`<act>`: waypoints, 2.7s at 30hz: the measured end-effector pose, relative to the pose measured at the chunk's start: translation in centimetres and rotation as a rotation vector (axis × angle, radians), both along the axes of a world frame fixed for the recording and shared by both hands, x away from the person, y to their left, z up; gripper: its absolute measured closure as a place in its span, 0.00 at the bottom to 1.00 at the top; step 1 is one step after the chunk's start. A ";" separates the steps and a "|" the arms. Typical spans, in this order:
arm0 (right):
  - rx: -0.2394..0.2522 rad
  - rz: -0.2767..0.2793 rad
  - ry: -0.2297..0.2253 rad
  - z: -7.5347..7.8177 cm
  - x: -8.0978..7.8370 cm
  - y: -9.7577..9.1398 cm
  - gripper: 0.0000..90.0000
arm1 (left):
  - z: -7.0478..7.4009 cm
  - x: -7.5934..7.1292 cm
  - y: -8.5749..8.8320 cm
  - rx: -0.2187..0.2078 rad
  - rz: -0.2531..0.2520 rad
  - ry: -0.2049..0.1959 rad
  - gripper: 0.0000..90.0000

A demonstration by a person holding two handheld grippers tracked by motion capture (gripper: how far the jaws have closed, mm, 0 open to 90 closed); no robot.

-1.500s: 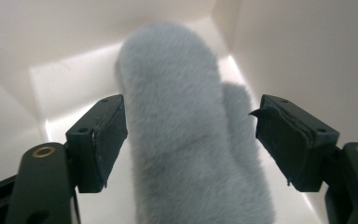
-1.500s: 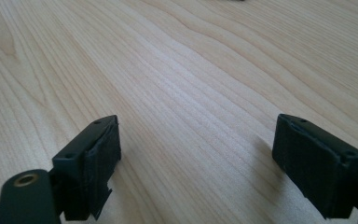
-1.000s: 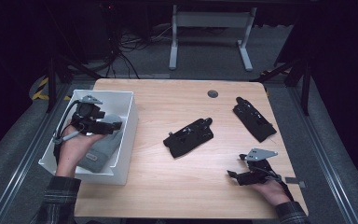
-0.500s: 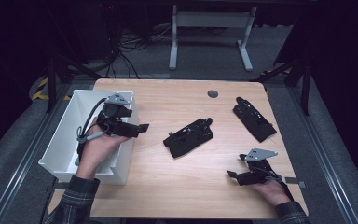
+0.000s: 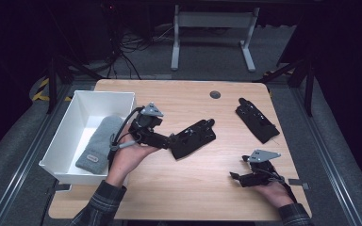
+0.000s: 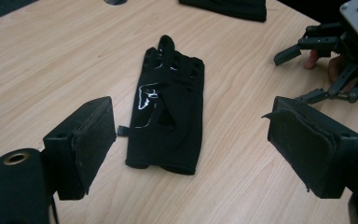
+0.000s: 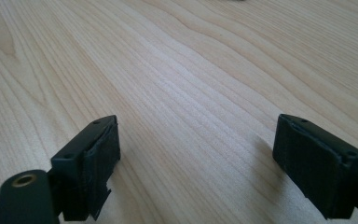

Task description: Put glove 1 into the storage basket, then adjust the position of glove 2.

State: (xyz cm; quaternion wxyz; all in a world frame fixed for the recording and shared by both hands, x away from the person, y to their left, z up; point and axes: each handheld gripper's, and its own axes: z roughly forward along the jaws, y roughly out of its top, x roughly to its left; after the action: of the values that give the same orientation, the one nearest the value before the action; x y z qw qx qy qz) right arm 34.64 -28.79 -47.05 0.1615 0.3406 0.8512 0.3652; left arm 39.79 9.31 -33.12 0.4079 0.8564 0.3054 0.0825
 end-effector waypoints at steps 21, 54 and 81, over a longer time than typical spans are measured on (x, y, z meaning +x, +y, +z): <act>-0.004 -0.008 -0.002 0.0 -0.1 0.0 0.17 | -8.5 -0.6 -3.1 0.066 -0.087 0.054 0.16; 0.008 -0.109 -0.041 3.7 3.4 -2.5 0.91 | -14.7 -2.8 -0.8 0.131 -0.082 -0.016 0.00; -0.092 -0.303 0.020 2.1 10.1 -8.8 1.00 | -14.7 -2.7 -0.8 0.125 -0.074 -0.015 0.02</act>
State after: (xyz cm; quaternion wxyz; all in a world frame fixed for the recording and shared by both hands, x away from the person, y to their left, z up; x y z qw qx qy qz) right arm 44.69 -37.64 -44.94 0.2217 0.4611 0.8075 0.2936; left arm 37.04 8.56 -47.78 0.3585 0.8904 0.2648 0.0926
